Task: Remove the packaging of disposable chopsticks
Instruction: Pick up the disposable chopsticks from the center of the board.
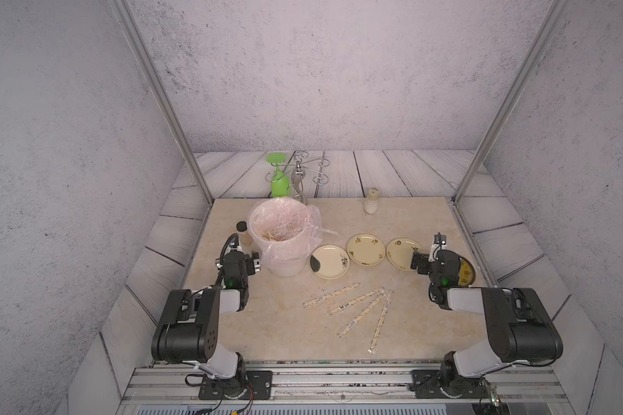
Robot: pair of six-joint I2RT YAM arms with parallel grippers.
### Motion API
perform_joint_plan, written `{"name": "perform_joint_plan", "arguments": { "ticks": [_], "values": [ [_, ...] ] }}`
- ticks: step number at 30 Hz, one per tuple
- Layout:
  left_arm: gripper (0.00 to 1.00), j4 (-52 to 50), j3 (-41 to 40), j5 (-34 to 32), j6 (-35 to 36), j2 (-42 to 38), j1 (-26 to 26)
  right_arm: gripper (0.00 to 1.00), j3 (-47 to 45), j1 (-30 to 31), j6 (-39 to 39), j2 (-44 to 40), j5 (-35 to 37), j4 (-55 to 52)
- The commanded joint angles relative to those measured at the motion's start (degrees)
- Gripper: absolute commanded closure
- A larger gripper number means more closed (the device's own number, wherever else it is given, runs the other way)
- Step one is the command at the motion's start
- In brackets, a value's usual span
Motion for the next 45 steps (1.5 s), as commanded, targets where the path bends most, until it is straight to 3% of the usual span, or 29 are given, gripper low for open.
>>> {"name": "perform_joint_plan", "arguments": {
  "ticks": [1,29,32,35,37,40,45],
  "values": [
    [0.01,0.7,0.7,-0.5,-0.1,-0.6,-0.2,0.01,0.8,0.2,-0.5,0.3,-0.5,-0.2],
    [0.01,0.6,0.8,-0.5,-0.1,-0.6,-0.1,0.01,1.0,0.1,-0.3,0.5,-0.6,-0.5],
    [0.14,2.6,-0.6,-0.7,-0.1,-1.5,-0.1,0.01,0.4,0.1,-0.5,0.1,-0.7,0.6],
    [0.15,3.7,-2.6,-4.1,-1.0,-6.1,-0.1,0.01,1.1,0.1,0.7,-4.9,1.9,-4.9],
    [0.14,-2.7,-1.9,-6.2,-2.0,-11.5,-0.2,0.01,4.0,0.1,2.0,-8.3,3.5,-13.8],
    [0.14,-15.1,0.3,-8.1,-4.4,-19.6,-0.1,0.01,4.2,0.1,3.5,-11.0,5.2,-16.7],
    [0.15,-21.2,-0.6,-9.3,-6.8,-29.1,-0.1,0.01,2.4,0.1,7.1,-17.1,6.4,-21.1]
  ]
}}
